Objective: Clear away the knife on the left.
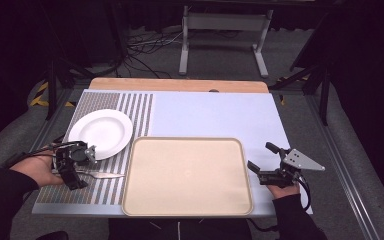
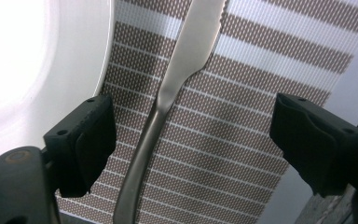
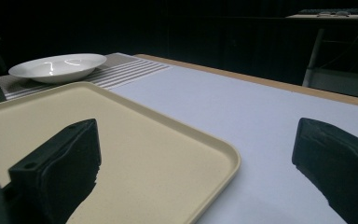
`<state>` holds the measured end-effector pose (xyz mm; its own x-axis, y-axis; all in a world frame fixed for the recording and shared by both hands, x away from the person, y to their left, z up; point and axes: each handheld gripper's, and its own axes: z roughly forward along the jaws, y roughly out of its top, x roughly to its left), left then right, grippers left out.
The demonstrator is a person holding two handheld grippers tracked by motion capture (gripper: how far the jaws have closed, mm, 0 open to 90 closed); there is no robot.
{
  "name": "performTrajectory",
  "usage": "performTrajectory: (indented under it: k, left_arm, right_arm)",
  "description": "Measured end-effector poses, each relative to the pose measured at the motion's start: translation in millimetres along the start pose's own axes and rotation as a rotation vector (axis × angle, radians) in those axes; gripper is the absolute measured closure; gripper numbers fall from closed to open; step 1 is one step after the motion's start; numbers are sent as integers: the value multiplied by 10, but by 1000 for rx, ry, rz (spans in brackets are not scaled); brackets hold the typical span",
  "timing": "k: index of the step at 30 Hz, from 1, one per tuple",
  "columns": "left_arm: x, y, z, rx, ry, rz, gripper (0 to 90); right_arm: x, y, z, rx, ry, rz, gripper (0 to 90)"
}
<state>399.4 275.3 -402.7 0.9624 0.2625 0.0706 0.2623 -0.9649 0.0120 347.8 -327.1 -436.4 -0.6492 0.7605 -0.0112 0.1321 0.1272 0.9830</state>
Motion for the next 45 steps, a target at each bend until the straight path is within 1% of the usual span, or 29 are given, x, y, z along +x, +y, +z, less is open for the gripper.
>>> performTrajectory:
  k: [2, 5, 6, 7, 9, 10, 13, 15, 16, 17, 19, 21, 23, 24, 25, 27, 28, 30, 31, 32, 33, 34, 36, 38, 39, 40, 41, 43, 45]
  left_arm:
    - [20, -32, 16, 11, 5, 17, 186]
    - [64, -63, 49, 33, -7, 49, 229]
    - [69, -71, 56, 44, 2, 61, 236]
    - [69, -80, 68, 39, 9, 68, 246]
    - [95, -78, 78, 40, 4, 104, 277]
    - [102, -77, 86, 32, 2, 110, 288]
    - [114, -60, 100, 32, -1, 95, 359]
    - [136, -47, 119, 16, -19, 103, 421]
    - [134, -44, 129, 4, -16, 93, 434]
    - [155, -31, 130, 8, -28, 106, 445]
    - [160, -23, 140, 3, -23, 102, 484]
    - [192, -9, 171, 6, -26, 135, 523]
    - [196, -5, 181, 13, -25, 139, 539]
    - [211, -2, 199, 15, -33, 161, 565]
    - [208, -2, 210, 17, -28, 160, 588]
    - [226, 8, 225, 26, -45, 202, 618]
    - [223, 4, 229, 14, -49, 206, 635]
    - [220, 18, 222, 29, -53, 233, 671]
    - [223, 20, 233, 19, -58, 241, 673]
    - [214, 23, 230, 31, -66, 220, 679]
    - [224, 37, 236, 33, -68, 233, 689]
    - [226, 50, 234, 47, -72, 231, 691]
    - [218, 59, 237, 52, -67, 237, 696]
    - [205, 55, 243, 45, -70, 236, 735]
    - [195, 69, 236, 58, -55, 272, 763]
    - [175, 71, 242, 56, -54, 274, 773]
    - [150, 80, 244, 63, -41, 289, 784]
    - [142, 100, 239, 81, -37, 298, 790]
    - [143, 99, 240, 78, -36, 308, 796]
  right_arm:
    - [-1, -5, -10, 1, -2, 3, 18]
    - [-2, -8, -23, 0, -1, 1, 18]
    - [3, -10, -27, 1, -2, 6, 18]
    - [3, -12, -35, 3, -4, 4, 18]
    - [8, -16, -51, 0, -7, 6, 18]
    - [6, -18, -61, -1, -7, 3, 18]
    - [11, -24, -97, -13, -10, 8, 18]
    - [10, -27, -117, -19, -12, 8, 17]
    - [8, -29, -133, -17, -14, 5, 17]
    - [9, -32, -141, -20, -15, 8, 17]
    - [12, -38, -162, -22, -17, 16, 17]
    - [10, -41, -175, -24, -18, 17, 17]
    - [10, -43, -182, -24, -19, 19, 17]
    - [8, -45, -187, -26, -19, 21, 17]
    - [10, -46, -190, -25, -20, 23, 17]
    - [9, -49, -198, -25, -17, 17, 17]
    - [13, -48, -199, -27, -16, 20, 17]
    - [14, -48, -205, -29, -18, 17, 17]
    - [9, -50, -209, -28, -20, 17, 17]
    - [8, -51, -210, -28, -19, 23, 17]
    - [6, -53, -208, -31, -19, 28, 17]
    - [4, -54, -207, -29, -17, 29, 17]
    - [6, -54, -201, -28, -14, 28, 17]
    - [10, -53, -201, -27, -13, 27, 17]
    - [11, -53, -202, -28, -12, 27, 17]
    - [11, -52, -204, -29, -13, 25, 17]
    - [10, -52, -207, -30, -13, 25, 18]
    - [10, -53, -207, -33, -11, 30, 18]
    - [8, -53, -206, -34, -9, 33, 18]
